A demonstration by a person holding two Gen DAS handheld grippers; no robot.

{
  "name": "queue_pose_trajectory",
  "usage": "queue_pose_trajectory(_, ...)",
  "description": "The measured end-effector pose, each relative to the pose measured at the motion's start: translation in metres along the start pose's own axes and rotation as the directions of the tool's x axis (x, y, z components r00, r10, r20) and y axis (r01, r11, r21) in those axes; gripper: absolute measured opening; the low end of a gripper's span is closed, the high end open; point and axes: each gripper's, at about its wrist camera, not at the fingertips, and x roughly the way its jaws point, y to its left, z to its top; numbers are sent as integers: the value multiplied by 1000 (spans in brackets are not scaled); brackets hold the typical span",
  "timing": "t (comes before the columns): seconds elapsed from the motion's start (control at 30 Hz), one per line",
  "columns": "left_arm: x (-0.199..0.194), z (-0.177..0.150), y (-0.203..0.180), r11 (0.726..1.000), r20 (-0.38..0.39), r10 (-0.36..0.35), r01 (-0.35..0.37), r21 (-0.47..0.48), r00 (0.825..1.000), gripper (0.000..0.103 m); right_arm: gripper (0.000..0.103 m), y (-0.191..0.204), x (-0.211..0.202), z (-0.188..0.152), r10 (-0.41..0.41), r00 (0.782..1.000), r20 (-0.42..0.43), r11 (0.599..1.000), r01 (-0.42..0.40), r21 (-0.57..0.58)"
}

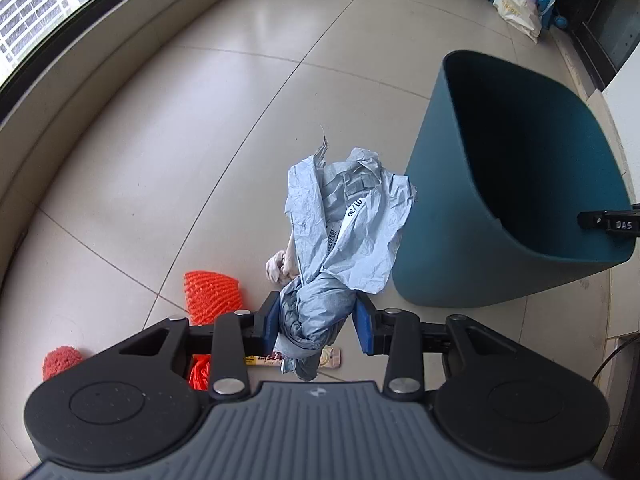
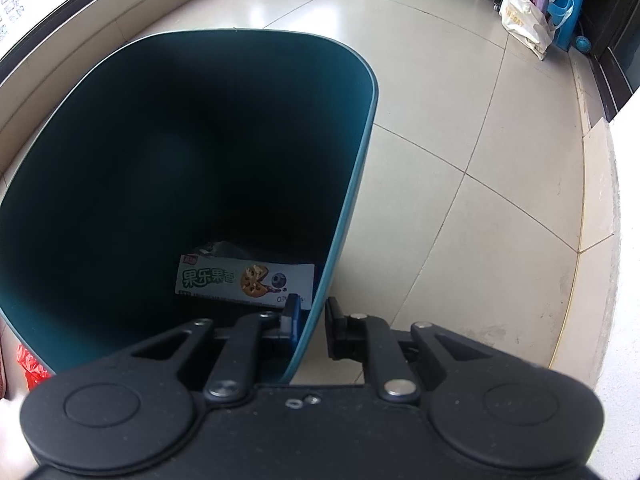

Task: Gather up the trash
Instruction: 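Carry the grey bag into the bin and open the left tool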

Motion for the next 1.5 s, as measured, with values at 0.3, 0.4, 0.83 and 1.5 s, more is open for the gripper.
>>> queue_pose_trajectory(0.3,-57,58,-56,993,125,-73,60,100,989,36,11,0,0,2,5,1000,-7,1000,-5,12)
queue_pose_trajectory(0.4,-56,76,-87,986,124,-105,87,143,987,36,11,-1,0,2,5,1000,-5,1000,-5,8)
queue_pose_trajectory(0.83,33,93,-177,966,16,-72,66,249,997,36,12,-4,-1,-1,27,1000,6,1000,-27,4)
queue_pose_trajectory(1.5,117,91,-205,962,-109,-44,72,264,993,47,13,-6,-6,-3,42,999,12,999,-42,3)
